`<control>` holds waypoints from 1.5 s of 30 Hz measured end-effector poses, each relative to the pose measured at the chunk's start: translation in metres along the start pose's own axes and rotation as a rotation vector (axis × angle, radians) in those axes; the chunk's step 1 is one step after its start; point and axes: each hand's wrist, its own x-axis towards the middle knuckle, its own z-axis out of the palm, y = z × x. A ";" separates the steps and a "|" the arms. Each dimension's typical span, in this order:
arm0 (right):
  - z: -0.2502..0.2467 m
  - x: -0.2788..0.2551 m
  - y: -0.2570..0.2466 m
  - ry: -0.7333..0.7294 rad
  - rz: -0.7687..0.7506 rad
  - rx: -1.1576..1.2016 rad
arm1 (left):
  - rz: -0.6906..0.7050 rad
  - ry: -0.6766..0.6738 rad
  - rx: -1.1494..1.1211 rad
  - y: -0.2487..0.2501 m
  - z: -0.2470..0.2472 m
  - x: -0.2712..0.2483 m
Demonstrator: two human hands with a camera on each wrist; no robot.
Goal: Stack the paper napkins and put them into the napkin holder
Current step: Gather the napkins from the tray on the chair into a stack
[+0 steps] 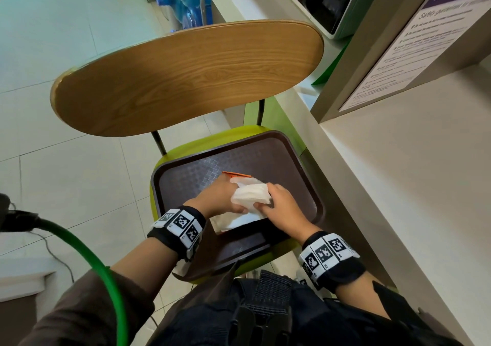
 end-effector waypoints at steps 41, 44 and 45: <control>-0.008 0.004 -0.010 0.012 0.074 0.084 | -0.028 0.069 -0.402 0.011 -0.029 -0.004; -0.011 0.005 -0.011 0.005 0.088 0.155 | 0.103 0.054 -0.307 0.007 -0.026 -0.002; -0.011 0.006 -0.012 -0.008 0.098 0.150 | 0.141 0.071 -0.296 0.005 -0.023 -0.001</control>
